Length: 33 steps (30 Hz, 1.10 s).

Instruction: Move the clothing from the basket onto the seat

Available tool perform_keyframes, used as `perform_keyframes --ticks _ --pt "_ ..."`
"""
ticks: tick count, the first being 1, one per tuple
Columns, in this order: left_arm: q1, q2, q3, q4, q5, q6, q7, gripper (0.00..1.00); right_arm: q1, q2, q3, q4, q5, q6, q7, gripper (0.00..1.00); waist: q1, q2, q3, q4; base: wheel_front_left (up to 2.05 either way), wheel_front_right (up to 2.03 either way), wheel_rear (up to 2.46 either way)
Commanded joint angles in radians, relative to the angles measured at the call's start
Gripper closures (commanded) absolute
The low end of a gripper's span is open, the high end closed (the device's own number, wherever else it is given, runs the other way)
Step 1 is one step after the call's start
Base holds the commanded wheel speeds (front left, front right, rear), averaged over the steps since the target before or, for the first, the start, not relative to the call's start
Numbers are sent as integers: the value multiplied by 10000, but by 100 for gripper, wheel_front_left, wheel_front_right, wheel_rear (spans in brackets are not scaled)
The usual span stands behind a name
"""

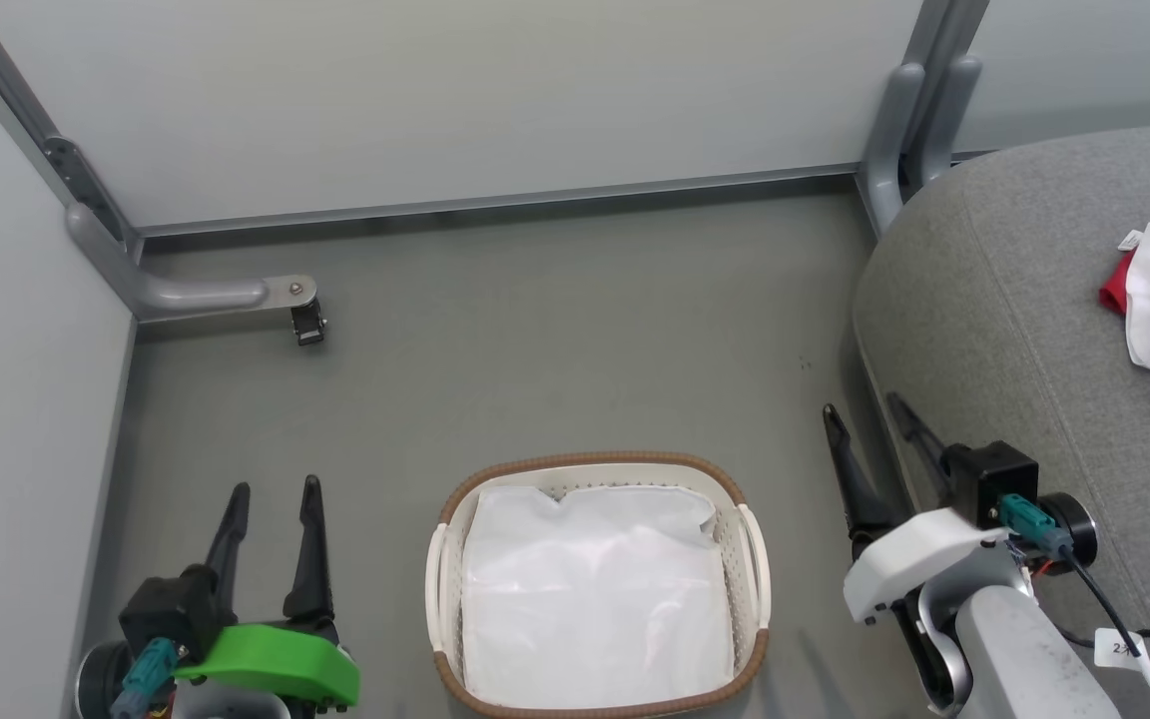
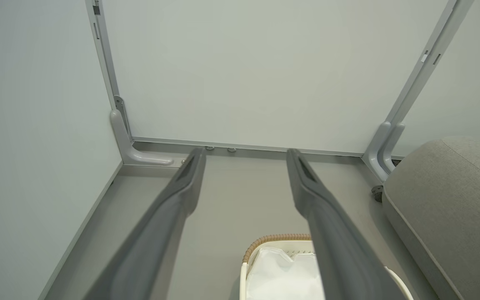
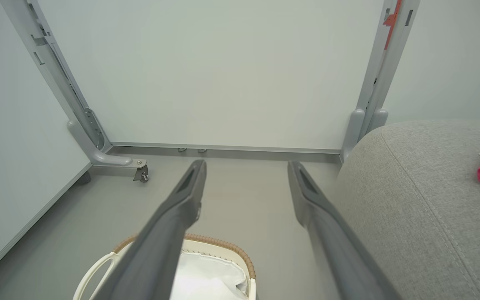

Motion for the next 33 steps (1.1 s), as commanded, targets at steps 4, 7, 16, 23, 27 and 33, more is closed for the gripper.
perform_keyframes --ticks 4,7,16,23,27,33 --pt "23 -28 13 213 -278 -2 61 100 114 45 -79 189 278 0 101 100 1 0 -10 -2 0 0 0" --pt "2 -14 67 185 -888 -5 213 100 161 43 -196 111 906 0 286 100 1 0 -30 -7 0 0 0" --pt "-85 29 217 133 -2518 -15 628 100 376 36 -436 -197 2606 -1 704 100 1 0 -87 -19 0 0 0" --pt "-142 52 322 86 -3634 -23 913 100 502 31 -611 -393 3777 -2 997 100 1 0 -130 -29 0 0 0" --pt "-174 64 379 57 -4242 -27 1070 100 578 29 -705 -495 4417 -3 1159 100 1 0 -156 -35 0 0 0" --pt "-218 79 467 16 -5097 -34 1301 100 676 24 -847 -636 5323 -3 1394 100 1 0 -193 -44 0 0 0"
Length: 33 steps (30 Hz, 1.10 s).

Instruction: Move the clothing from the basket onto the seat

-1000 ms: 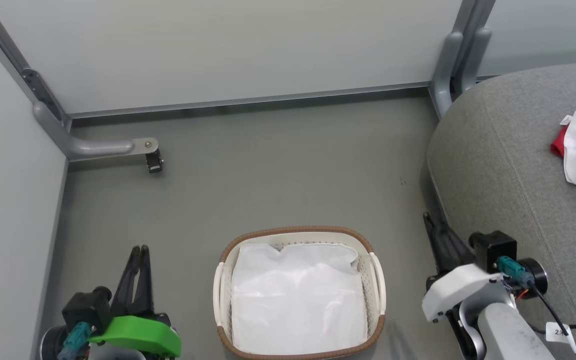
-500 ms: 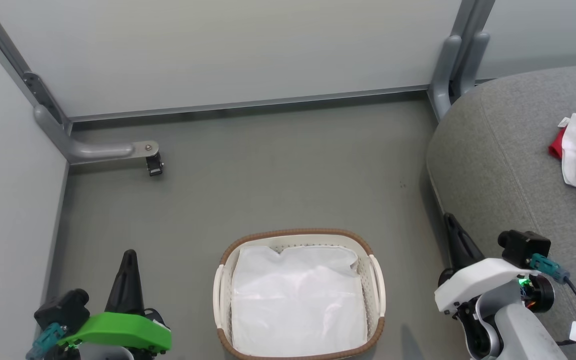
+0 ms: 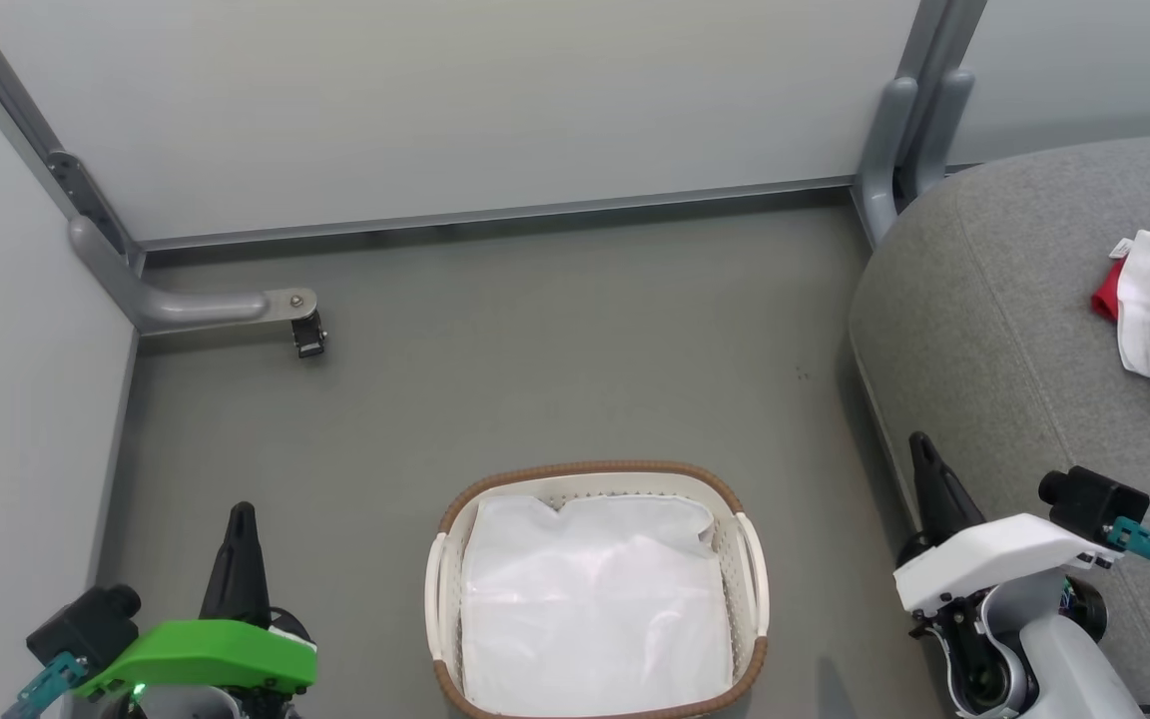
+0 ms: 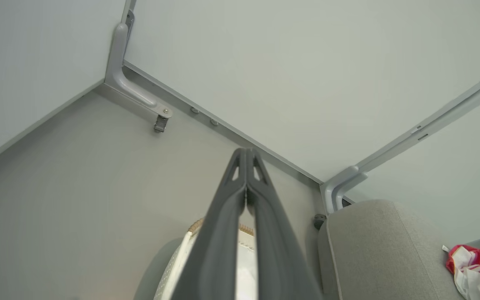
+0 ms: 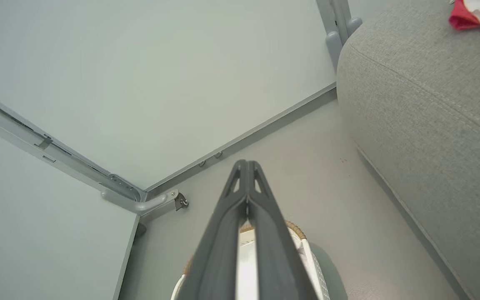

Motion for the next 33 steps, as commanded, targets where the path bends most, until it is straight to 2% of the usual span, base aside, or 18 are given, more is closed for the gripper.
perform_keyframes --ticks 1,33 --pt "-243 102 71 -171 -344 -34 88 100 -4 -40 -98 -199 383 -3 98 100 0 0 -9 -2 0 0 0" --pt "-420 135 489 -323 -4060 -68 1109 100 440 -58 -721 -809 4323 -6 1127 100 0 0 -211 -48 0 0 0"
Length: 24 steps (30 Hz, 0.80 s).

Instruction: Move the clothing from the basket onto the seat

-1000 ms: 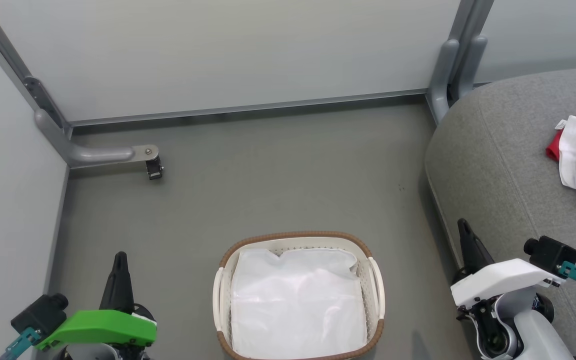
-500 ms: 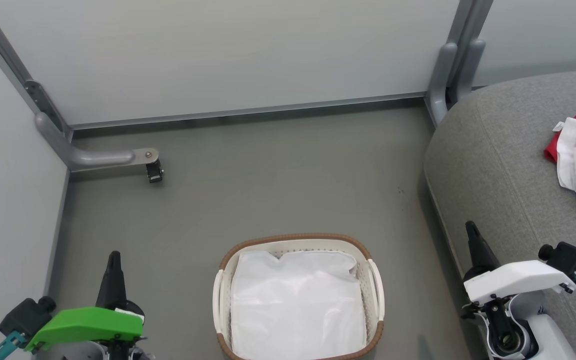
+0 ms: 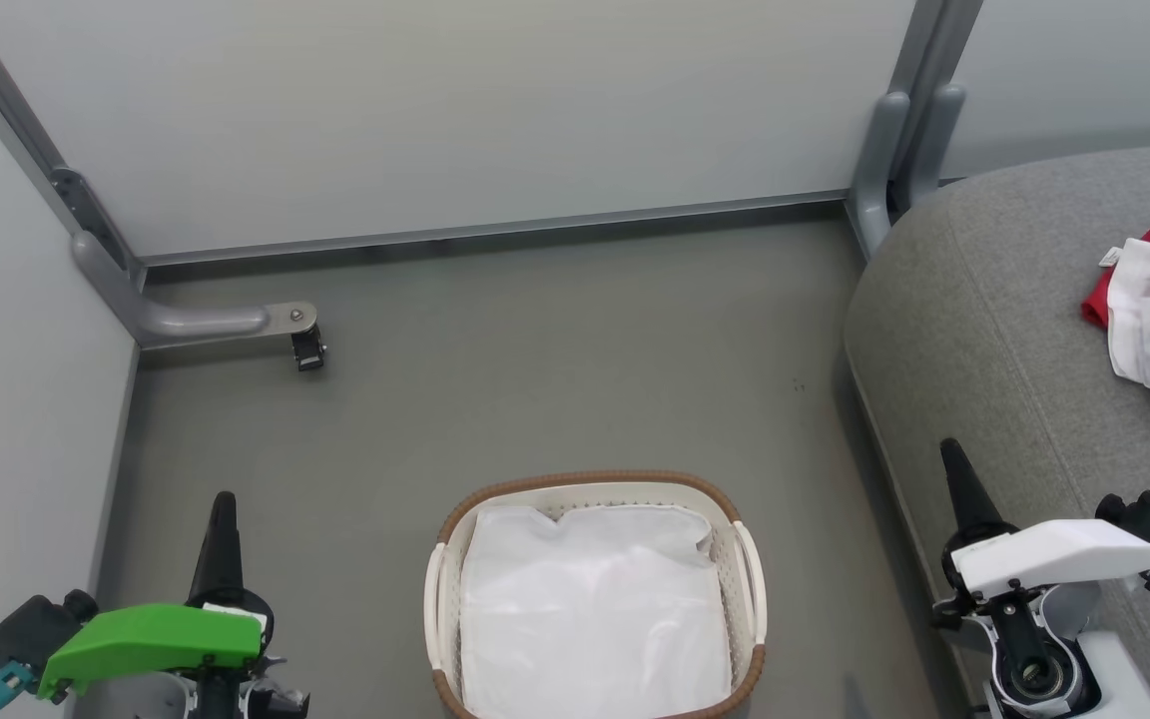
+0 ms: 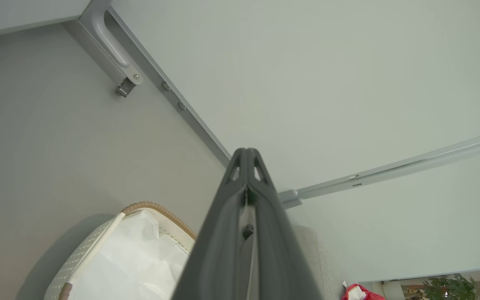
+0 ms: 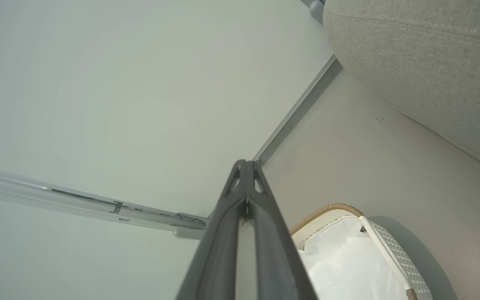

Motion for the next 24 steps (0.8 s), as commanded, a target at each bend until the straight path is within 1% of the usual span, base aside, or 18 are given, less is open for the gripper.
perform_keyframes --ticks 1,24 --pt "-221 92 83 -99 -290 -63 62 100 86 -49 -81 -140 300 -4 74 100 0 0 -10 -2 0 0 0" --pt "-331 94 333 -188 -2328 -84 650 100 336 -61 -424 -479 2486 -6 653 100 0 0 -155 -36 0 0 0"
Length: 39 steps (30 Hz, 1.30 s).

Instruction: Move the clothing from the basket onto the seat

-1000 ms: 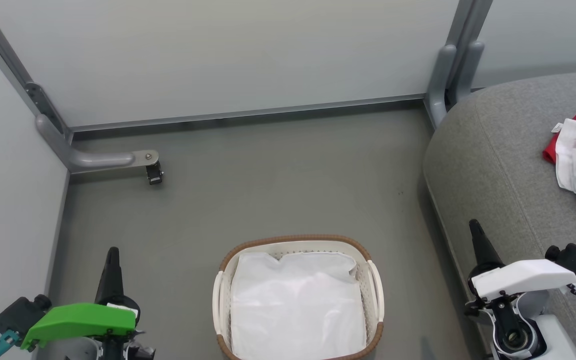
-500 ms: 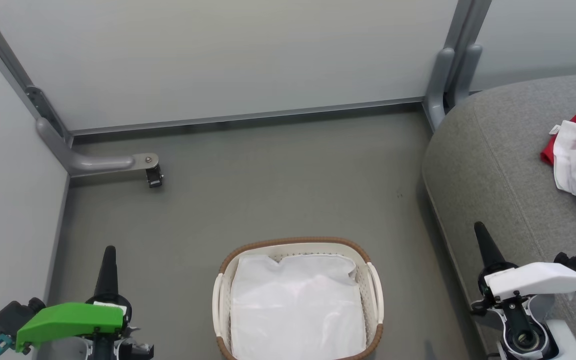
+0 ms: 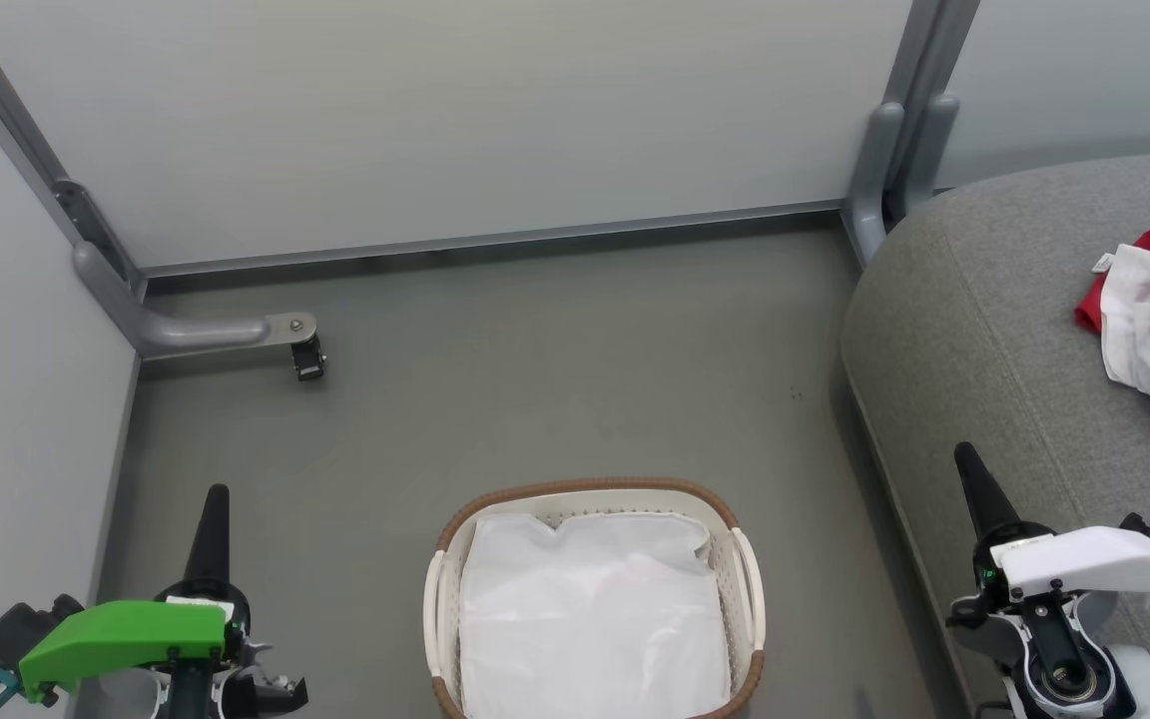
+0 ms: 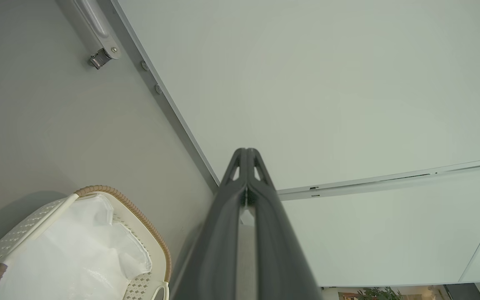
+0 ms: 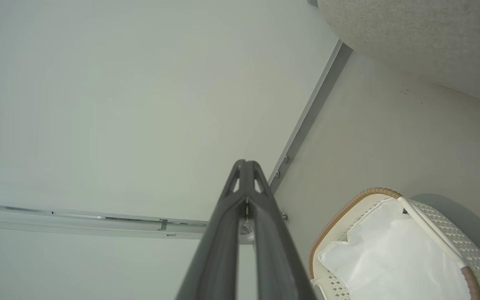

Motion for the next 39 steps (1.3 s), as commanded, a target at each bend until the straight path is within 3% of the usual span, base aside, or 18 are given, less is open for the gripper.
perform_keyframes --ticks 1,39 --pt "-235 87 72 -93 -256 -75 58 100 108 -56 -68 -123 253 -6 86 100 0 0 -9 -2 0 0 0" --pt "-342 71 411 -182 -2849 -81 836 100 426 -71 -503 -539 3057 -7 817 100 0 0 -250 -57 0 0 0"
